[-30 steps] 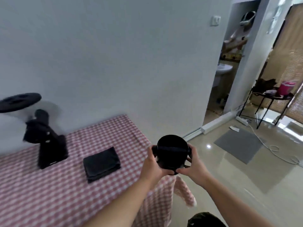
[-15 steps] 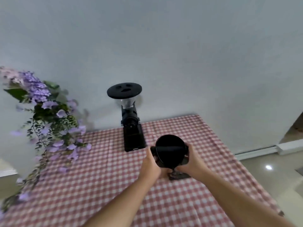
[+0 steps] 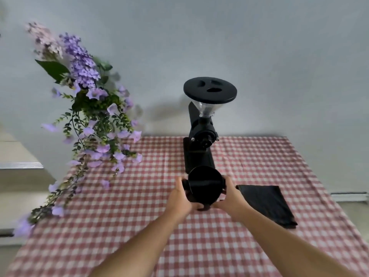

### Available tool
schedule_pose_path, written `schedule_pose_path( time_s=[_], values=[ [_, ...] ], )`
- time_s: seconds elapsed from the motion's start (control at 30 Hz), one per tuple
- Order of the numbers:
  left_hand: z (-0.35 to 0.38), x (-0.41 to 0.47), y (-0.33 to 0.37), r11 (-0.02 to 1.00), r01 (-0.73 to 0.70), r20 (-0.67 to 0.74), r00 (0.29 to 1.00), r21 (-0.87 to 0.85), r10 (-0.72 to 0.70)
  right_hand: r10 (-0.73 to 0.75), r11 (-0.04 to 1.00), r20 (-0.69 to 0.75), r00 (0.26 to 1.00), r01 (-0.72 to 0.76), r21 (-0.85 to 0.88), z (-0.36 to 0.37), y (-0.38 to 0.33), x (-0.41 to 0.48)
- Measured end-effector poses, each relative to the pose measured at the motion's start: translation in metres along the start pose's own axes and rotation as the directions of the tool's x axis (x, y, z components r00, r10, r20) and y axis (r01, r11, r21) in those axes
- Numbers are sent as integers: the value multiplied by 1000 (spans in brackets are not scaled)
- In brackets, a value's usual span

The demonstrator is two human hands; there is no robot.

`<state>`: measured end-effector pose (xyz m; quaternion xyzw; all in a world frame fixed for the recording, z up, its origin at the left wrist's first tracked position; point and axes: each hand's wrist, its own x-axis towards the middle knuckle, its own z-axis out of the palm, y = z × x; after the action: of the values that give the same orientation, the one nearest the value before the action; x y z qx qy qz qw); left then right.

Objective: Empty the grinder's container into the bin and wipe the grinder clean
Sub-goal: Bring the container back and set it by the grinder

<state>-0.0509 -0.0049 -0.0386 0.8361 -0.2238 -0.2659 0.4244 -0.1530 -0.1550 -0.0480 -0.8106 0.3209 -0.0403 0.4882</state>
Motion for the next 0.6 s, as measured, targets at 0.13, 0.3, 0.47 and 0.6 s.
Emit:
schedule_pose_path(
  time_s=[0.13, 0.3, 0.47, 0.6],
  values=[
    [3, 6, -7, 997, 65, 19, 998, 34, -66, 15, 999, 44, 999, -13, -41, -1, 1, 9],
    [4, 12, -14, 996, 77, 58, 995, 53, -80, 26, 986, 111, 993, -7, -167, -10, 3, 14],
    [11, 6, -20, 997, 69, 17, 997, 46, -69, 29, 962, 225, 974, 34, -272, -23, 4, 22],
    [2, 0, -14, 988, 52, -43, 998, 148, -46, 33, 959, 261, 965, 43, -279, -45, 8, 30]
  ],
)
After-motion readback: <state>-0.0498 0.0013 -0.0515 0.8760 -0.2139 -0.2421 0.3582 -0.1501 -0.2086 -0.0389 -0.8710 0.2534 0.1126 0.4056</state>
